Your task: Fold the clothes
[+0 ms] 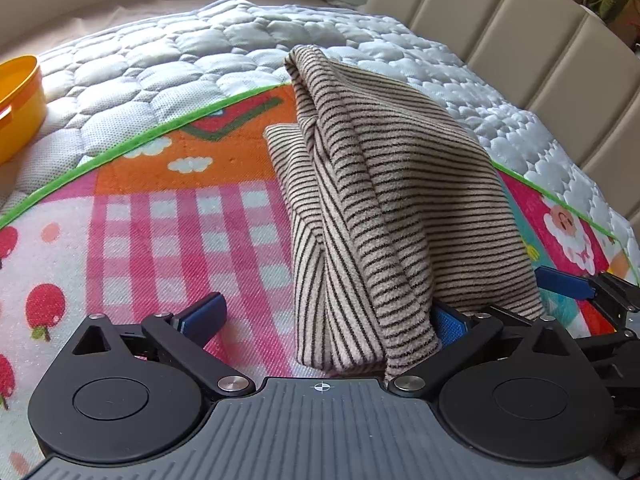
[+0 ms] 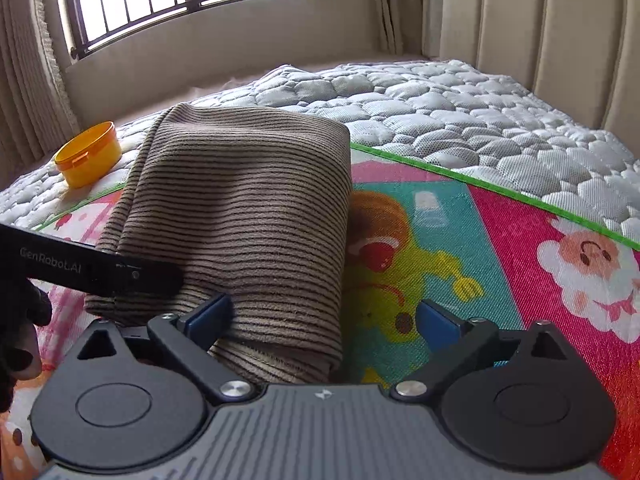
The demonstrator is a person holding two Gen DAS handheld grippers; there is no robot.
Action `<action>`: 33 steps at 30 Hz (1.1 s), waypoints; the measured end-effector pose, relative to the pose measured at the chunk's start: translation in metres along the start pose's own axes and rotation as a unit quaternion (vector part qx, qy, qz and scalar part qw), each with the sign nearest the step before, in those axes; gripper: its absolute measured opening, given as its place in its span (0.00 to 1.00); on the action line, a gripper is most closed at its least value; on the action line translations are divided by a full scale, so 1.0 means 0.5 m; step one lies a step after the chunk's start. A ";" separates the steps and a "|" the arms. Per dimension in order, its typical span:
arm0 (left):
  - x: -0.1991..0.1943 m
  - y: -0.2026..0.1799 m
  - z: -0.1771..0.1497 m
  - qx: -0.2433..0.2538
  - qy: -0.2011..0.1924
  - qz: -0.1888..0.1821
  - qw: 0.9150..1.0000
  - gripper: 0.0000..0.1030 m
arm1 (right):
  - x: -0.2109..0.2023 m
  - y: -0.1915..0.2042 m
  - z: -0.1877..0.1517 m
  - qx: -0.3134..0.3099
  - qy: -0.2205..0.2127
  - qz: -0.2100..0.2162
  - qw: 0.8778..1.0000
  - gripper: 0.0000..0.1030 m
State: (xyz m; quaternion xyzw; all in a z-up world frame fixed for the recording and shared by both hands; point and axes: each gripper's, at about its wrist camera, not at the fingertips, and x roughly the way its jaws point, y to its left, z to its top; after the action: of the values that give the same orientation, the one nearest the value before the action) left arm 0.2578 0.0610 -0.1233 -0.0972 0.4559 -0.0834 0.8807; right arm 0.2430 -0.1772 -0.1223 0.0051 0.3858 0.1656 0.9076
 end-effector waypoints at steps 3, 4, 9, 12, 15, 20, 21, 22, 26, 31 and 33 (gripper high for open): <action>-0.020 -0.012 0.001 0.009 -0.014 0.006 1.000 1.00 | -0.032 -0.006 0.011 0.006 -0.016 0.006 1.000 0.95; -0.038 -0.022 0.004 0.018 -0.027 0.009 0.999 1.00 | -0.045 -0.006 0.015 0.003 -0.026 0.001 1.000 0.95; -0.135 -0.057 0.059 0.055 -0.135 -0.018 0.989 1.00 | -0.082 0.007 0.040 -0.025 -0.074 -0.032 0.996 0.99; -0.109 -0.043 0.117 0.049 -0.151 0.015 0.987 1.00 | -0.076 0.027 0.037 -0.044 -0.077 -0.020 0.996 1.00; -0.033 -0.003 0.145 0.026 -0.121 0.069 0.990 1.00 | -0.040 0.065 0.028 -0.085 -0.056 -0.012 0.995 1.00; 0.039 0.063 0.128 -0.008 -0.084 0.049 0.995 1.00 | 0.030 0.114 0.028 -0.124 -0.023 -0.037 0.991 1.00; 0.047 0.073 0.129 -0.013 -0.082 0.043 0.996 1.00 | 0.041 0.117 0.037 -0.110 -0.012 -0.036 0.993 1.00; 0.053 0.078 0.129 -0.014 -0.083 0.042 0.996 1.00 | 0.051 0.116 0.045 -0.092 0.000 -0.033 0.995 1.00; 0.050 0.092 0.121 -0.043 -0.100 0.037 0.993 1.00 | 0.048 0.109 0.046 -0.041 0.011 -0.025 0.999 1.00; -0.063 0.069 0.094 -0.051 -0.134 0.038 0.989 1.00 | -0.056 0.082 0.021 -0.008 -0.017 -0.008 1.000 1.00; -0.131 0.040 0.075 -0.029 -0.155 0.049 0.986 1.00 | -0.116 0.068 0.017 0.023 -0.029 0.000 0.999 1.00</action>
State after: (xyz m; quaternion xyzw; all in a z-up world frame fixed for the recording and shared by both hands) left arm 0.2524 0.0995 -0.0557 -0.1125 0.3202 -0.0109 0.9406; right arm 0.2013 -0.1618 -0.0709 0.0306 0.3633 0.1564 0.9179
